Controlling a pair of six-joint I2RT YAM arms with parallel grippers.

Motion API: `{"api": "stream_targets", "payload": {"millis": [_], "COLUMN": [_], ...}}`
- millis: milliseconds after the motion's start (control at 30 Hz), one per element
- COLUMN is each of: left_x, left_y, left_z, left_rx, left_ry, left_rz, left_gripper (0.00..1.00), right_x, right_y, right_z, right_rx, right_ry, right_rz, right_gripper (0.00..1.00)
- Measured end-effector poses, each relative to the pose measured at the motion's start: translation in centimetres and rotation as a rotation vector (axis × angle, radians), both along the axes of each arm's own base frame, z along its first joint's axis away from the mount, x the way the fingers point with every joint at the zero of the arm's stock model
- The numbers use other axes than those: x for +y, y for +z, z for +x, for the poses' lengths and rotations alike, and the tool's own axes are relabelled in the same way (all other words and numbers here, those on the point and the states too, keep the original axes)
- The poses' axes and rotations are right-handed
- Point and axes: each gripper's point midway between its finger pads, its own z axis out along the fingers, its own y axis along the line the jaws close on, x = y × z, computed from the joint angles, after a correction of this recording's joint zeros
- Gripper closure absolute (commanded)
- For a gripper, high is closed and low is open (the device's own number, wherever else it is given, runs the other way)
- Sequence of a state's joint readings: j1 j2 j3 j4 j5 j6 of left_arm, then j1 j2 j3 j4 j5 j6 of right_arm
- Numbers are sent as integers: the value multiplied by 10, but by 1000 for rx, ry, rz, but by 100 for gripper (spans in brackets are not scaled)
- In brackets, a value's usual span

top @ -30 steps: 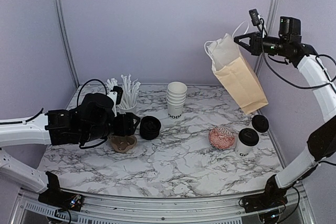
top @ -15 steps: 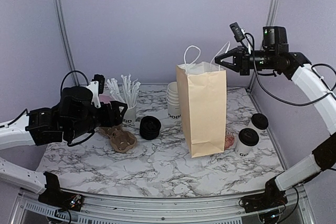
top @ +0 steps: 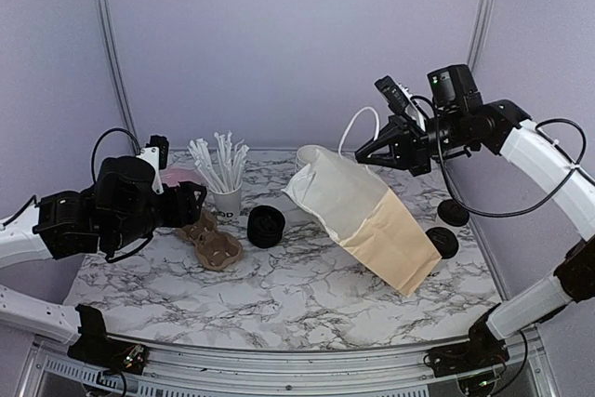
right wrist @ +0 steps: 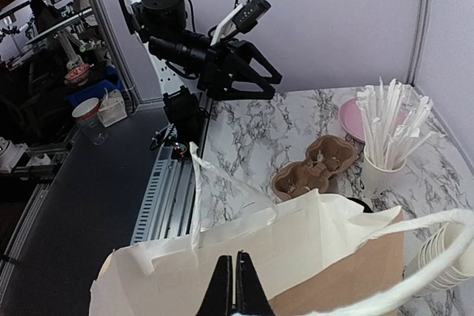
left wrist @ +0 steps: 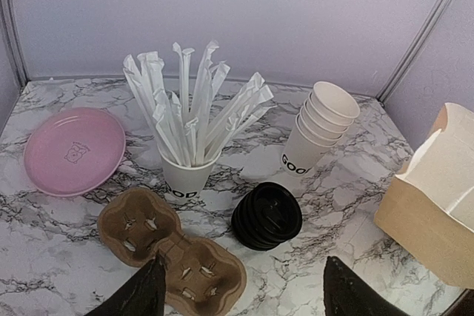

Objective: Pack the takeout coffee

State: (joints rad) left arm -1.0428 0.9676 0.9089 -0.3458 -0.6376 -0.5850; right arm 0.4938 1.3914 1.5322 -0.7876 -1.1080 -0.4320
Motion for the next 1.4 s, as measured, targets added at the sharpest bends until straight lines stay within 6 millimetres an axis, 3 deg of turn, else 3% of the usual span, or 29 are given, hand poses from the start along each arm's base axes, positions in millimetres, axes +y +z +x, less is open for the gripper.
{"api": "stream_targets", "payload": {"millis": [167, 367, 533, 833, 1067, 1400], "left_x": [8, 23, 27, 30, 20, -16], "left_y": [-23, -48, -59, -77, -87, -89], "left_z": [2, 6, 5, 10, 7, -5], "left_rx": [62, 139, 172, 239, 284, 326], "left_ry": [29, 59, 56, 55, 1, -182], "left_rz": [72, 131, 150, 188, 205, 184], "left_gripper": [30, 32, 32, 32, 32, 39], "right_x": [5, 7, 9, 7, 1, -21], "right_y": [-7, -25, -45, -77, -78, -63], "right_z": [-15, -13, -3, 26, 33, 20], "right_rx": [-13, -18, -24, -24, -44, -119], "right_ry": [67, 92, 73, -48, -114, -161], "right_rz": [-12, -48, -97, -223, -267, -305], "right_gripper": [100, 99, 89, 59, 37, 29]}}
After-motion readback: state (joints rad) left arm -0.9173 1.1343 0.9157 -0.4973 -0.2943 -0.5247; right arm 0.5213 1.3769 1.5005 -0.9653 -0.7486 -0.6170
